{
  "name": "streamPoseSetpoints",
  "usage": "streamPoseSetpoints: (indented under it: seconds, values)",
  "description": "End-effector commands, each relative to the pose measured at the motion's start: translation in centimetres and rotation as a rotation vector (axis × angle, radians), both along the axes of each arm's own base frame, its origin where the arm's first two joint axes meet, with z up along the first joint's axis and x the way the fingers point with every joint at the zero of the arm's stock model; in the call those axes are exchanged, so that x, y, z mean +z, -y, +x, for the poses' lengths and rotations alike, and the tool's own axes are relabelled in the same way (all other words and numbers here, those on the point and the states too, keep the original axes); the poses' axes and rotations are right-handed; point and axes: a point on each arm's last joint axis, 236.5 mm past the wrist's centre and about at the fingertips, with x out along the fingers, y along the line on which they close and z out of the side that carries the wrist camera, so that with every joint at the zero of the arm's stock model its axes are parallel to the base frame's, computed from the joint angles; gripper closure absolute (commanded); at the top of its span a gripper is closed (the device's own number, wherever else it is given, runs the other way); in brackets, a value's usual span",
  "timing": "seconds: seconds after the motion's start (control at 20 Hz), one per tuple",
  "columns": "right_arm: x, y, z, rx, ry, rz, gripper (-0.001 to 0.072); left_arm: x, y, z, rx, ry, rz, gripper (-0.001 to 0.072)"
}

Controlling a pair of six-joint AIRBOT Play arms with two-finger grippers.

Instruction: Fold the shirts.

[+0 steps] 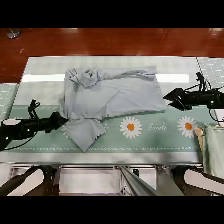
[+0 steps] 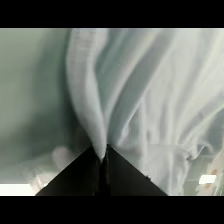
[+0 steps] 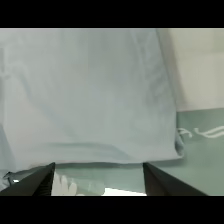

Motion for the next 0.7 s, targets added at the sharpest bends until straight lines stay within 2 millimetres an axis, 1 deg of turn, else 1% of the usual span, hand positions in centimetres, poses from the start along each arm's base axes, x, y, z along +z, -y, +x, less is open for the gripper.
streamPoseSetpoints:
  seconds: [0.0,0.05,0.1,0.25,0.3,0.4,0.55,0.6,0.65]
  values:
    - [-2.9,2.5,-1.9,-0.038,-0.137,-0.14,0.0081,1.5,1.0,1.0,-0.05,0.046,-0.017,0.0684]
    - [-3.7,2.8,-2.4,-0.039,-0.172,-0.161,0.0081,1.8,1.0,1.3,-0.055,0.053,-0.018,0.0684]
    - [-4.3,2.5,-2.6,-0.037,-0.194,-0.15,0.0081,1.9,1.0,1.4,-0.054,0.056,-0.018,0.0684]
    - [-5.4,1.0,-1.8,-0.052,-0.208,-0.081,0.0081,2.0,1.1,1.3,-0.057,0.053,-0.024,0.0684]
    - [-5.7,0.6,-1.2,-0.066,-0.2,-0.062,0.0081,2.0,1.2,1.3,-0.06,0.052,-0.028,0.0684]
    - [-5.7,0.0,0.5,-0.107,-0.171,-0.005,0.0081,2.0,1.3,1.2,-0.064,0.05,-0.031,0.0684]
    - [-6.1,-1.8,3.2,-0.113,-0.132,0.023,0.0081,2.1,1.3,1.3,-0.06,0.052,-0.035,0.0684]
    - [-6.3,-2.7,3.6,-0.087,-0.134,0.021,0.0095,2.2,1.4,1.3,-0.056,0.054,-0.04,0.0684]
    - [-6.5,-3.9,3.8,-0.046,-0.145,0.025,0.0226,2.4,1.4,1.5,-0.047,0.058,-0.049,0.0684]
